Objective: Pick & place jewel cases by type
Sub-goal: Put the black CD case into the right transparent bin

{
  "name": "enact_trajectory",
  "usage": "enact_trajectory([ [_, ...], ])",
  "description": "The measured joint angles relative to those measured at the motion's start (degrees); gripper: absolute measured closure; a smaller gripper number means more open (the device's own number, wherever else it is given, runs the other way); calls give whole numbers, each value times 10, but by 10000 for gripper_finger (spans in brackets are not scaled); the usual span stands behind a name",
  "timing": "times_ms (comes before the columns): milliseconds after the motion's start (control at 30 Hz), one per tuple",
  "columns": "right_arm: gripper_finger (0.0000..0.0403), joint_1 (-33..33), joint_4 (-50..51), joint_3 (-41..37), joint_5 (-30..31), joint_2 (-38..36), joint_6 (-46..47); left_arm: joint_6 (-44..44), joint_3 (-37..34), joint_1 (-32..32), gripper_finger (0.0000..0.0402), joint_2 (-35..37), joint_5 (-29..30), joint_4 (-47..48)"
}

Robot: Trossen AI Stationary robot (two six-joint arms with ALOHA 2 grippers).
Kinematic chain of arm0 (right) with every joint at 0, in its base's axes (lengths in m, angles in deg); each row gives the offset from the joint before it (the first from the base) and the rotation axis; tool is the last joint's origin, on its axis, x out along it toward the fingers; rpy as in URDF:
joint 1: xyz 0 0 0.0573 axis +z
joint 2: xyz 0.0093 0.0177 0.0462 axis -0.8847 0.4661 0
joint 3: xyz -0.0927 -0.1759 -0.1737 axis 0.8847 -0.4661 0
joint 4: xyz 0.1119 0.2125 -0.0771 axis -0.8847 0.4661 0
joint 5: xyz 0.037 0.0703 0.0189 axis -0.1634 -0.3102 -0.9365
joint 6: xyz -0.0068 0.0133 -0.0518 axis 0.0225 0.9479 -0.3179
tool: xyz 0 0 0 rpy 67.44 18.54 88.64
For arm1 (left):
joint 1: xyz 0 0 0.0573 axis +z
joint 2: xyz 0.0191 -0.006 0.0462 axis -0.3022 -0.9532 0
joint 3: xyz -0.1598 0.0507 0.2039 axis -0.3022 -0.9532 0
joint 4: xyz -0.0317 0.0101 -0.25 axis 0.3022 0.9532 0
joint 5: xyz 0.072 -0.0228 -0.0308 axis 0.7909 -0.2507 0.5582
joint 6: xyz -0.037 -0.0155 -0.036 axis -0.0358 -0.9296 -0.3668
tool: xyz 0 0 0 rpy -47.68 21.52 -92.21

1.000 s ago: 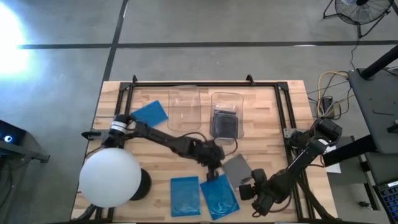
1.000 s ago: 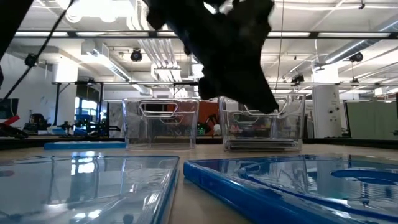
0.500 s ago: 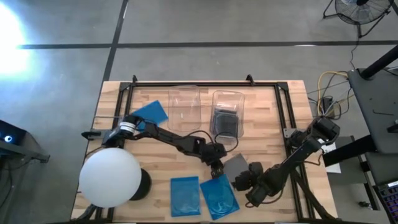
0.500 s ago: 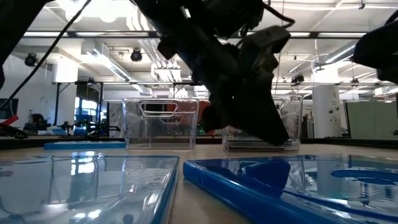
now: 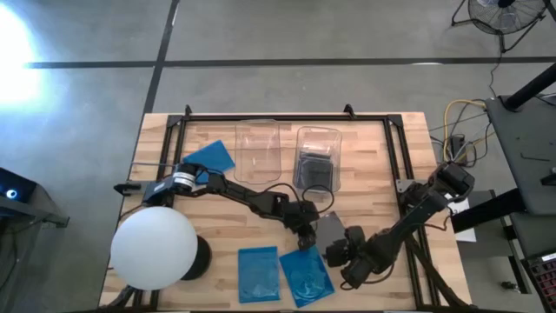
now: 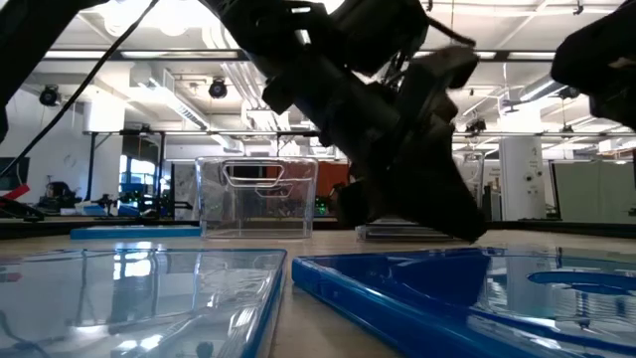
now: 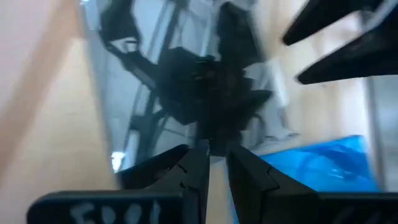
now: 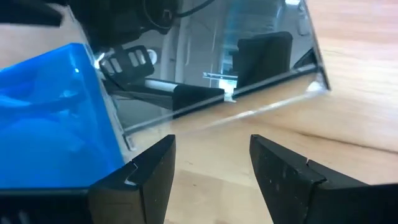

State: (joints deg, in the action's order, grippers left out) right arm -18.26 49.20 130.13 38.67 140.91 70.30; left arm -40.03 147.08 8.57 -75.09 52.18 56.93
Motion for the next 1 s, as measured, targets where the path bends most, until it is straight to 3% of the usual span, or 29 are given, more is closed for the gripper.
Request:
enact_trajectory([
  [167, 202, 12, 34, 1, -1, 0, 38, -3, 5, -1, 364, 1, -1, 1],
  [500, 202, 13, 106, 3, -6, -23, 36, 0, 8, 4, 364, 33, 152, 49],
  [700, 202, 13, 95, 3, -47, -26, -10, -7, 8, 13, 364, 17, 155, 58],
  [1000, 202, 12, 36, -5, -46, -5, -13, -28, 7, 13, 364, -6, 155, 50],
])
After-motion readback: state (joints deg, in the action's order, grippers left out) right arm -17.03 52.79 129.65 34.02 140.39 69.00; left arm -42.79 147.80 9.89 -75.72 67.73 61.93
